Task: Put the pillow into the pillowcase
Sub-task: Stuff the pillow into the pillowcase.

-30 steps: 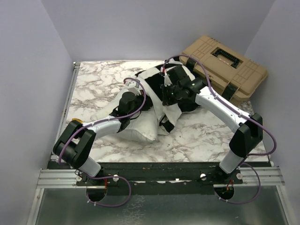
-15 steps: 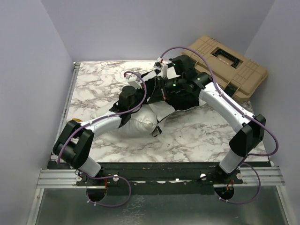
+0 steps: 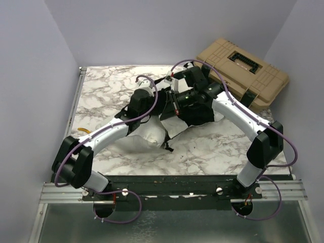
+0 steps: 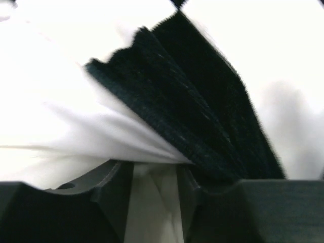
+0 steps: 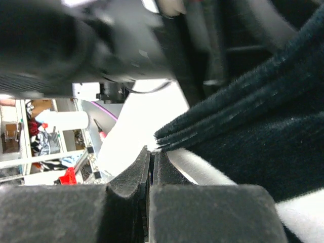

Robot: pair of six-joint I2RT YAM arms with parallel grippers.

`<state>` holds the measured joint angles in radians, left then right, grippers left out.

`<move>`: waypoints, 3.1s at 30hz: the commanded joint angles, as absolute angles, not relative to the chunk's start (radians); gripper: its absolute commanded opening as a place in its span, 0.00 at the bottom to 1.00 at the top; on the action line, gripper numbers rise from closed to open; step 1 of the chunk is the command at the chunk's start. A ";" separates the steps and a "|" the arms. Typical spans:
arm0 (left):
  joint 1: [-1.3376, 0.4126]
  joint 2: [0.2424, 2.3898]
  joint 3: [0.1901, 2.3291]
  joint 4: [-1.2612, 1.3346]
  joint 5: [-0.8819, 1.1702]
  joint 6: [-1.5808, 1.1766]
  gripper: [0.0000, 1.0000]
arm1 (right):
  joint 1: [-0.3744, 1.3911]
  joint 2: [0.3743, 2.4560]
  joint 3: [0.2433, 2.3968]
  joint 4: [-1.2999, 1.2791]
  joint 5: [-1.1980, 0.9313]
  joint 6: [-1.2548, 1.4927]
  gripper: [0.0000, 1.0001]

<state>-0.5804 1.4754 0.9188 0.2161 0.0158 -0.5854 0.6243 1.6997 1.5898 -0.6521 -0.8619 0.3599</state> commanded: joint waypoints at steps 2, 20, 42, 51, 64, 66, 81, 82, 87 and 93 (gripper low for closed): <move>-0.524 1.307 1.052 -0.197 0.054 -0.571 0.58 | 0.672 1.679 1.609 -0.716 -0.896 0.350 0.00; -0.347 1.184 0.999 -0.131 0.527 -1.147 0.71 | 0.666 1.549 1.506 -0.549 -0.887 0.450 0.00; -0.370 1.240 0.750 0.264 0.470 -1.356 0.63 | 0.666 1.515 1.493 -0.483 -0.877 0.481 0.00; -0.376 1.243 0.781 0.370 0.439 -1.246 0.00 | 0.661 1.539 1.546 -0.607 -0.723 0.440 0.38; -0.432 1.029 0.769 0.162 0.374 -0.753 0.00 | 0.553 1.875 2.134 -0.953 -0.608 0.545 0.71; -0.442 1.036 0.784 0.137 0.371 -0.724 0.00 | 0.564 1.930 2.195 -1.016 -0.630 0.533 0.70; -0.682 1.167 0.982 -0.064 0.184 -0.413 0.00 | 0.653 2.048 2.195 -1.227 -0.631 0.497 0.73; -0.686 1.174 0.996 -0.065 0.169 -0.407 0.00 | 0.654 2.050 2.183 -1.236 -0.617 0.494 0.70; -0.690 1.170 1.049 -0.066 0.099 -0.378 0.00 | 0.654 2.063 2.146 -1.307 -0.463 0.425 0.22; -0.690 1.142 1.062 -0.097 0.017 -0.423 0.00 | 0.648 2.043 2.175 -1.276 -0.414 0.411 0.00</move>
<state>-0.6945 1.1824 1.0031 -0.1333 0.1379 -0.4095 0.6418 2.0399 2.1586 -1.2171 -0.4850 0.4461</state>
